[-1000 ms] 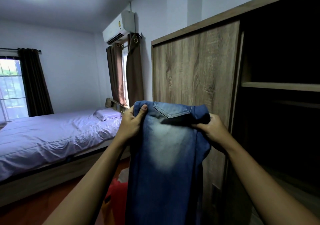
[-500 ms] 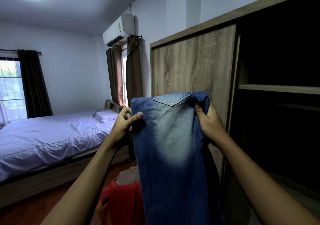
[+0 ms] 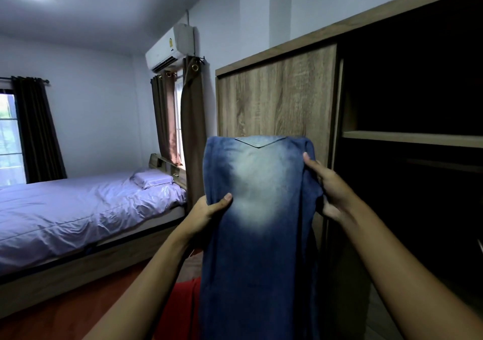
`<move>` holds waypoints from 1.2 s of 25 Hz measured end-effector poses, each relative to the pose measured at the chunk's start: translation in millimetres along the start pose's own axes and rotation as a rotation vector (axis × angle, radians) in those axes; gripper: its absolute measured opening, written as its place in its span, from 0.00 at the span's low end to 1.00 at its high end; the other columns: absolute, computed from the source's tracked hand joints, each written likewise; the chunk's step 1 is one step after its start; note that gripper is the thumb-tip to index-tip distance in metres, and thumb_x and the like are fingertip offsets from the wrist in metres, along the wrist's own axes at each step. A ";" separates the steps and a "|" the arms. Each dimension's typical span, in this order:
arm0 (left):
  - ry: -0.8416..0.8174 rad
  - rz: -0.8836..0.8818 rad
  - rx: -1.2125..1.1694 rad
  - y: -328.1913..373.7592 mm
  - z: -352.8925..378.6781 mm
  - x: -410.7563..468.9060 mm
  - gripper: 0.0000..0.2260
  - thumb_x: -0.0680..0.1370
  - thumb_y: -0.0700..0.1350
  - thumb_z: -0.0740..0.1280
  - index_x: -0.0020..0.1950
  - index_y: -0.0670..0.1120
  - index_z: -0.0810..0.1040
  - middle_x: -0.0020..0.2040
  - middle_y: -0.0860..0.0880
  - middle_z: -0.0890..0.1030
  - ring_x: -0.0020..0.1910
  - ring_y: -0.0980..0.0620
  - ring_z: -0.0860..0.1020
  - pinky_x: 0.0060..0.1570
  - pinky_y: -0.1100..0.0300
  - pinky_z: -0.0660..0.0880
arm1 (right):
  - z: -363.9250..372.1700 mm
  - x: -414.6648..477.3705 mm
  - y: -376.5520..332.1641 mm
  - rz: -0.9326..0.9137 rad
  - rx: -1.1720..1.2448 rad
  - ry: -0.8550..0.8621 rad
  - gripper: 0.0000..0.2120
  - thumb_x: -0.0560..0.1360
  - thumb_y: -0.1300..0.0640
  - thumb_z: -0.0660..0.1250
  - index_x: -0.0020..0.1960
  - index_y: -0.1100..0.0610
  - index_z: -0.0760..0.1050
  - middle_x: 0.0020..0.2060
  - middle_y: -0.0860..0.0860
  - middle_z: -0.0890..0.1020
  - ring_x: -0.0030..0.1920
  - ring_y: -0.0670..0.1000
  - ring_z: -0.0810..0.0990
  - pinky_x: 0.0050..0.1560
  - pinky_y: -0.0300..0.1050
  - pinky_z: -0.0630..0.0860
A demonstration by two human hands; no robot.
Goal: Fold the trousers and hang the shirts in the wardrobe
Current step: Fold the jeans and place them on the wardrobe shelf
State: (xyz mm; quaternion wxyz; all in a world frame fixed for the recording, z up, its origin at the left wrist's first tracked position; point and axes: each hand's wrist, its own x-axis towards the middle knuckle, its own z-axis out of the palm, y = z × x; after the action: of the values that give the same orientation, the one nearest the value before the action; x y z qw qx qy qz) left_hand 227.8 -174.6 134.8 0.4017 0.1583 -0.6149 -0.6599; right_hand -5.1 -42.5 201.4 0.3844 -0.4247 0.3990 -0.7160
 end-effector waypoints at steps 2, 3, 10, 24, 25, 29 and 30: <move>0.077 0.022 -0.015 5.0 5.6 3.3 0.16 0.75 0.49 0.72 0.58 0.41 0.83 0.58 0.37 0.83 0.58 0.38 0.82 0.63 0.42 0.75 | -4.2 -17.0 11.3 0.135 0.123 -0.172 0.35 0.66 0.44 0.77 0.68 0.59 0.75 0.61 0.59 0.82 0.59 0.56 0.82 0.54 0.47 0.81; 0.096 0.019 -0.003 5.4 8.5 4.1 0.15 0.75 0.50 0.72 0.56 0.42 0.83 0.57 0.37 0.83 0.57 0.38 0.82 0.63 0.42 0.75 | -4.6 -24.3 21.4 0.209 0.094 -0.239 0.37 0.62 0.45 0.80 0.66 0.60 0.76 0.61 0.60 0.81 0.59 0.57 0.82 0.54 0.48 0.81; -0.062 -0.138 0.132 7.3 5.8 -12.1 0.12 0.81 0.47 0.66 0.61 0.42 0.79 0.57 0.40 0.84 0.57 0.42 0.83 0.52 0.54 0.81 | -3.0 -15.1 51.9 0.273 0.005 -0.007 0.25 0.68 0.66 0.71 0.64 0.72 0.74 0.61 0.70 0.77 0.56 0.68 0.80 0.51 0.58 0.82; 0.192 0.256 0.367 4.6 -14.7 -13.3 0.12 0.67 0.25 0.73 0.45 0.38 0.81 0.34 0.51 0.86 0.36 0.57 0.83 0.35 0.63 0.78 | 13.2 -25.7 6.7 0.248 0.107 -0.120 0.27 0.69 0.68 0.71 0.67 0.69 0.72 0.61 0.68 0.78 0.62 0.64 0.78 0.60 0.58 0.78; 0.207 0.285 0.387 5.0 -16.7 -10.4 0.11 0.69 0.25 0.72 0.45 0.38 0.81 0.34 0.53 0.85 0.35 0.60 0.82 0.35 0.64 0.77 | 13.7 -25.8 4.1 0.238 0.088 -0.112 0.32 0.65 0.66 0.76 0.67 0.69 0.72 0.63 0.68 0.77 0.64 0.65 0.76 0.61 0.58 0.77; 0.180 0.491 0.494 17.0 -22.8 -6.4 0.18 0.67 0.33 0.70 0.56 0.40 0.79 0.50 0.56 0.84 0.48 0.65 0.80 0.50 0.61 0.76 | 13.1 -30.6 -2.0 0.223 0.013 -0.100 0.29 0.70 0.61 0.74 0.67 0.70 0.71 0.63 0.68 0.77 0.65 0.65 0.76 0.60 0.55 0.79; 0.182 0.565 0.534 22.9 -24.0 -7.8 0.23 0.66 0.35 0.70 0.62 0.43 0.77 0.58 0.60 0.80 0.57 0.64 0.78 0.58 0.60 0.75 | 13.1 -31.0 -2.2 0.222 0.000 -0.091 0.25 0.73 0.61 0.70 0.66 0.70 0.72 0.62 0.68 0.77 0.65 0.65 0.76 0.59 0.53 0.79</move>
State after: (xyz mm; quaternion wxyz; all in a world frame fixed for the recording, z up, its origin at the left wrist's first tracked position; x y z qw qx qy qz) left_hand 257.2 -183.5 149.4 0.5650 0.1395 -0.7461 -0.3234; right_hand 17.0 -17.3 198.3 0.4790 -0.4098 0.4260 -0.6489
